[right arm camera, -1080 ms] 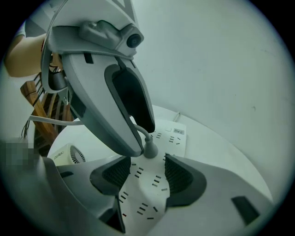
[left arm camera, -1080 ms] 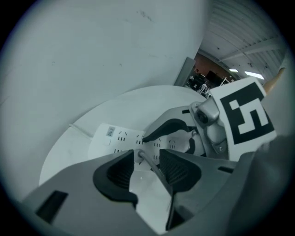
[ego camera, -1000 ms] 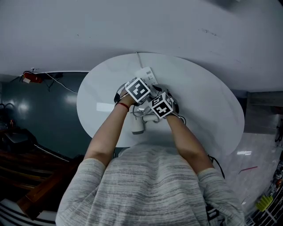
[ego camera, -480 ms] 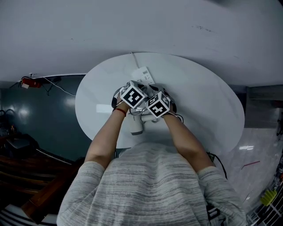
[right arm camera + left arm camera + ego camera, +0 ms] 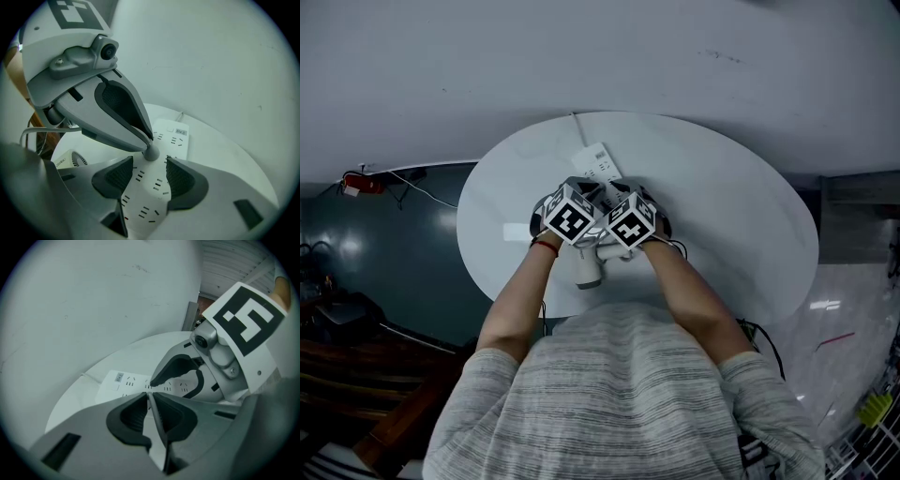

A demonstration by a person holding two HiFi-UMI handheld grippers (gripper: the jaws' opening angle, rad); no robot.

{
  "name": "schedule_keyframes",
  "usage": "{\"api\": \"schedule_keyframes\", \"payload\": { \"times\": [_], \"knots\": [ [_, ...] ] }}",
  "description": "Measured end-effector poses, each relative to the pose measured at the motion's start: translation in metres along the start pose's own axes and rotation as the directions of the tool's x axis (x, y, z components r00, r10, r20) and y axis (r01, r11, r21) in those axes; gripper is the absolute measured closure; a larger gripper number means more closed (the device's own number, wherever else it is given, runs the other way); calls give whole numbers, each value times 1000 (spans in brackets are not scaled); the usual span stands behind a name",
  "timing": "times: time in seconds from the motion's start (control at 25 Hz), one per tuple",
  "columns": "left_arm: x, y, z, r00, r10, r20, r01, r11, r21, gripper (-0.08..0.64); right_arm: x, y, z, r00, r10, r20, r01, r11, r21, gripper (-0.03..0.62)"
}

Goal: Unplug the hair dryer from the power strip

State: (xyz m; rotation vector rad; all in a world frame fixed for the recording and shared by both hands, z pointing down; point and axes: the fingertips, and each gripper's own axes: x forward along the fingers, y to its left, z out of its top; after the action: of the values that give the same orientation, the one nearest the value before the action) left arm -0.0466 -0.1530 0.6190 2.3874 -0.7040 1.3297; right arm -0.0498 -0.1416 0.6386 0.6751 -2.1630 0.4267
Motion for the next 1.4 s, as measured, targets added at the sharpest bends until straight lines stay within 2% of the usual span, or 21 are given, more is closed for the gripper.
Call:
{"api": "schedule_keyframes", "payload": {
  "times": [0.16, 0.36, 0.56, 0.6, 0.68, 0.72, 0.76, 0.8, 0.88, 0.96, 1.0, 1.04, 1.08, 1.12, 1.16, 1.2, 1.24, 1.32, 1.4],
  "knots": [
    [-4, 0, -1, 1000, 7, 17, -7, 999, 39, 518, 0, 1, 2, 1000, 8, 1, -8, 1000, -9, 354],
    [-2, 1, 7, 998, -8, -70, 18, 989, 146, 532, 2, 0, 1, 1000, 9, -16, -10, 1000, -7, 356],
    [-7, 1, 6, 999, -1, -44, 9, 981, 192, 534, 2, -2, 3, 1000, 8, -15, -8, 1000, -5, 357],
    [-8, 2, 2, 1000, -10, -22, 14, 986, 168, 534, 3, 0, 3, 1000, 12, -16, -12, 1000, -6, 359],
    [-9, 5, -2, 998, -50, 49, 48, 998, 36, 535, 4, 2, 3, 1000, 18, -14, -18, 1000, -6, 362],
    [-10, 7, -2, 995, -63, 83, 66, 997, -33, 535, 4, 2, 3, 1000, 19, -13, -19, 1000, -7, 362],
    [-10, 8, 0, 993, -61, 99, 67, 996, -62, 534, 4, 2, 3, 1000, 18, -12, -18, 1000, -9, 362],
    [-10, 7, 2, 995, -45, 93, 48, 998, -38, 534, 4, 1, 4, 1000, 17, -13, -17, 1000, -11, 362],
    [-11, 3, 3, 999, -9, 43, 6, 996, 88, 534, 4, 1, 4, 1000, 20, -17, -20, 1000, -12, 363],
    [-12, -2, 0, 1000, -9, 5, 8, 984, 179, 535, 3, 2, 4, 999, 25, -20, -25, 1000, -12, 364],
    [-13, -2, -1, 1000, -19, 7, 17, 981, 195, 535, 4, 3, 4, 999, 25, -22, -25, 1000, -11, 363],
    [-15, 1, 4, 998, -35, 42, 28, 985, 169, 534, 4, 3, 3, 999, 23, -23, -23, 1000, -12, 363],
    [-21, 11, 16, 991, -50, 121, 40, 995, 87, 534, 4, 2, 3, 1000, 20, -24, -21, 1000, -14, 363],
    [-33, 27, 35, 973, -43, 225, 51, 998, -28, 535, 4, 2, 3, 1000, 18, -24, -18, 1000, -16, 364],
    [-47, 46, 56, 953, -13, 303, 51, 992, -119, 535, 5, 1, 3, 1000, 17, -23, -17, 1000, -16, 364],
    [-57, 60, 71, 945, 15, 327, 35, 989, -147, 535, 6, 0, 5, 1000, 17, -21, -17, 1000, -15, 364],
    [-61, 64, 76, 950, 21, 312, 19, 992, -126, 535, 6, 0, 5, 1000, 17, -19, -17, 1000, -12, 365],
    [-57, 49, 67, 960, -10, 279, 35, 996, -86, 534, 5, 2, 2, 1000, 15, -21, -16, 1000, -8, 365],
    [-51, 30, 48, 957, -36, 288, 76, 989, -129, 534, 4, 2, 2, 1000, 17, -20, -17, 1000, -9, 365]
  ]
}}
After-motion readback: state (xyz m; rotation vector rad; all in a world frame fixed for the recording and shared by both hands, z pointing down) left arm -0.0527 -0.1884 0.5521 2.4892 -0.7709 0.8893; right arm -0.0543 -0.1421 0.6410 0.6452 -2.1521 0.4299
